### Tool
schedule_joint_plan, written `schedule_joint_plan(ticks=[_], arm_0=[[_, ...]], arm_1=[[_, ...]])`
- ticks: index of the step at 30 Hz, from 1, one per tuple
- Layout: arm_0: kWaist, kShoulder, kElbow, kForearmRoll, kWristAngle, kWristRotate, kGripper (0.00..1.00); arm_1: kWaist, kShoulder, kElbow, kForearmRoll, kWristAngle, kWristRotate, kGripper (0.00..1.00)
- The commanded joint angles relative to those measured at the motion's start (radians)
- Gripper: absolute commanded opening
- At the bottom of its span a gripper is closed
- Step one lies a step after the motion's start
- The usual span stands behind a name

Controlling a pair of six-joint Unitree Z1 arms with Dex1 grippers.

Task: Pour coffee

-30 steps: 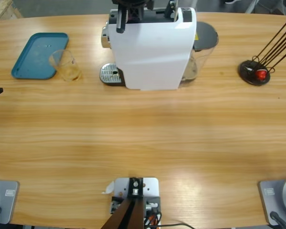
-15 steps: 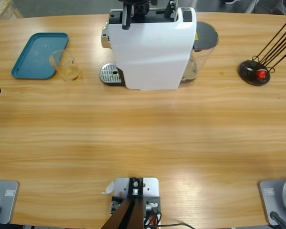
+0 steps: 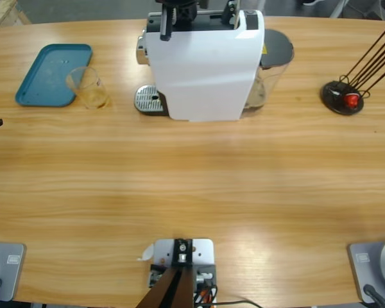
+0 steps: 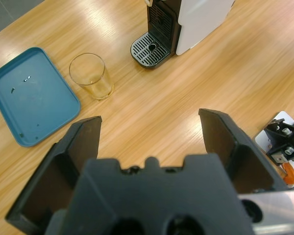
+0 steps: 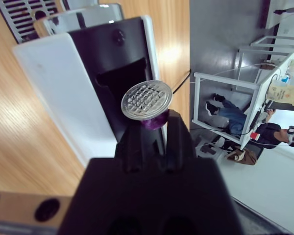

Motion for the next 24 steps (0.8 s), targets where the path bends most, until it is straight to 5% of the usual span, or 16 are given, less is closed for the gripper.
schedule_joint_plan(ticks=[1,3,8,11,19,24], arm_0=[[-0.008,-0.010,0.037,-0.011,-0.009,-0.010,0.858],[-0.008,-0.010,0.037,-0.012,-0.009,-0.010,0.858],[-0.008,-0.012,0.037,-0.011,-0.009,-0.012,0.858],[-0.008,-0.012,0.037,-0.011,-0.009,-0.012,0.858],[-0.008,-0.012,0.038,-0.012,-0.010,-0.012,0.858],[-0.008,-0.009,0.039,-0.014,-0.012,-0.011,0.858]], arm_1=[[0.002,0.058,-0.314,0.061,0.052,-0.001,0.097],[0.002,0.058,-0.314,0.060,0.054,0.000,0.154],[0.002,0.060,-0.310,0.059,0.056,0.007,0.530],[0.002,0.059,-0.310,0.059,0.055,0.008,0.643],[0.002,0.038,-0.310,0.059,0.041,0.008,0.668],[0.037,-0.092,-0.307,0.060,0.085,0.042,0.982]])
